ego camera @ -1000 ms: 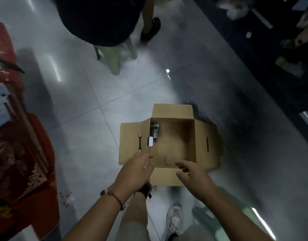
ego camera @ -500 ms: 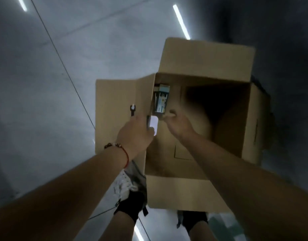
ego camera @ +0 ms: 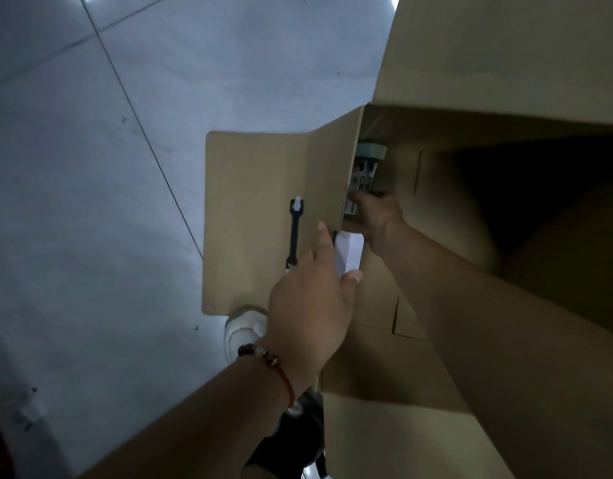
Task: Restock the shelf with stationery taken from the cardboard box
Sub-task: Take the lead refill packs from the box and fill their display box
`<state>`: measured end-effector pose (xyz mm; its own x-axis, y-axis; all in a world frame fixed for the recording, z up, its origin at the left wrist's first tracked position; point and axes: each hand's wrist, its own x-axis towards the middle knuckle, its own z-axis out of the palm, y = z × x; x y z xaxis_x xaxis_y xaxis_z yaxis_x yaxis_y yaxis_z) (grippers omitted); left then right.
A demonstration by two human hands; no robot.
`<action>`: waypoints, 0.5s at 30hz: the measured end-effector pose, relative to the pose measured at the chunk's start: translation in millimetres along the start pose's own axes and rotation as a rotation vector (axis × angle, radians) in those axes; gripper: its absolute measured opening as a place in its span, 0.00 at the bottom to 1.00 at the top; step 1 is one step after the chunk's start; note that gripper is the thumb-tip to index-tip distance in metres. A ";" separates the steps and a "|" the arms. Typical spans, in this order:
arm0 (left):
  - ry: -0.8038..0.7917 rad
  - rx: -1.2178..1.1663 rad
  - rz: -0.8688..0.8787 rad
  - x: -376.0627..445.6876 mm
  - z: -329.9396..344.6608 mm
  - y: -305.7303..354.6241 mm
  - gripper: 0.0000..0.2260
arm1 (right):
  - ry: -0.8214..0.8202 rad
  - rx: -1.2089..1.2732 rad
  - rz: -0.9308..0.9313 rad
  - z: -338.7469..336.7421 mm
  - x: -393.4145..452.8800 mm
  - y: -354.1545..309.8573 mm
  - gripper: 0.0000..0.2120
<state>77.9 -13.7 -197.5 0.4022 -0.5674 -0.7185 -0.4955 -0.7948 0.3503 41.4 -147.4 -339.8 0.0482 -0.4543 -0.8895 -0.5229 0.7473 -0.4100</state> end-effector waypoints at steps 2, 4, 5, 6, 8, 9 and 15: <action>-0.035 0.003 -0.018 0.0 -2.3 0.3 0.33 | -0.069 0.007 0.042 -4.1 -3.8 -4.1 0.32; -0.101 -0.041 -0.042 0.3 -7.7 -0.6 0.33 | -0.102 0.008 0.035 -10.4 -22.7 -10.3 0.23; -0.162 -0.095 -0.063 -0.4 -13.2 0.0 0.32 | -0.112 0.036 0.041 -17.0 -37.3 -12.2 0.20; -0.219 -0.185 -0.088 -1.9 -20.9 2.8 0.30 | -0.128 0.080 0.056 -26.0 -55.4 -13.7 0.17; -0.259 -0.411 -0.139 -9.9 -41.9 13.3 0.20 | -0.194 0.161 0.075 -47.0 -100.3 -20.2 0.13; -0.230 -0.501 -0.155 -19.2 -56.7 23.2 0.12 | -0.225 0.189 0.083 -62.0 -127.9 -28.4 0.12; -0.389 -1.271 -0.260 -113.9 -159.7 110.8 0.26 | -0.424 0.229 0.080 -138.4 -335.6 -108.4 0.12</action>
<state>100.1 -71.5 19.1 0.0273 -0.4430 -0.8961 0.6944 -0.6364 0.3358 -35.9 -143.1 31.0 0.3832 -0.1890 -0.9041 -0.3408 0.8808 -0.3286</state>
